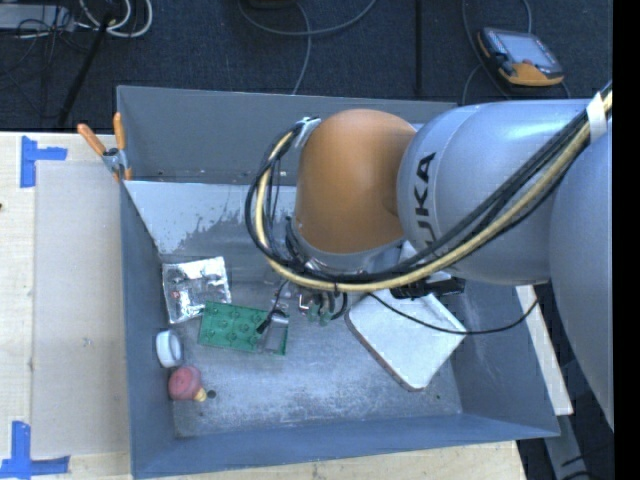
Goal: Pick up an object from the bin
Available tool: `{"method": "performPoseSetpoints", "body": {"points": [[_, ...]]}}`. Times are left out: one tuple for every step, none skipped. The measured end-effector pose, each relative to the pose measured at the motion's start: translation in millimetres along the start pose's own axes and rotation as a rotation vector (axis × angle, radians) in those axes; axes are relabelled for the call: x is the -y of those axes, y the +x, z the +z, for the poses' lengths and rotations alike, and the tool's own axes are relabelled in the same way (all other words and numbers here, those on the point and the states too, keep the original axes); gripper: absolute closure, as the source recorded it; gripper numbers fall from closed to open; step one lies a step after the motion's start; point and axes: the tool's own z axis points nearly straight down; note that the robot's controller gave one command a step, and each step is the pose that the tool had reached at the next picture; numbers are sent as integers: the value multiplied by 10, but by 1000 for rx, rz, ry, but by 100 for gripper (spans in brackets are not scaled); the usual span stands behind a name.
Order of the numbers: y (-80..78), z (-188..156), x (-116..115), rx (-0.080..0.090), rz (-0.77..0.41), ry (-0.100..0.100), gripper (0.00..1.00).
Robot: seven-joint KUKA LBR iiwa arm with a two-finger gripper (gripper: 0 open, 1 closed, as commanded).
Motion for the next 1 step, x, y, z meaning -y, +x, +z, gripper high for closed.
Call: {"method": "performPoseSetpoints", "body": {"points": [[-507, 1420, -421, -8, 7, 5, 0]]}}
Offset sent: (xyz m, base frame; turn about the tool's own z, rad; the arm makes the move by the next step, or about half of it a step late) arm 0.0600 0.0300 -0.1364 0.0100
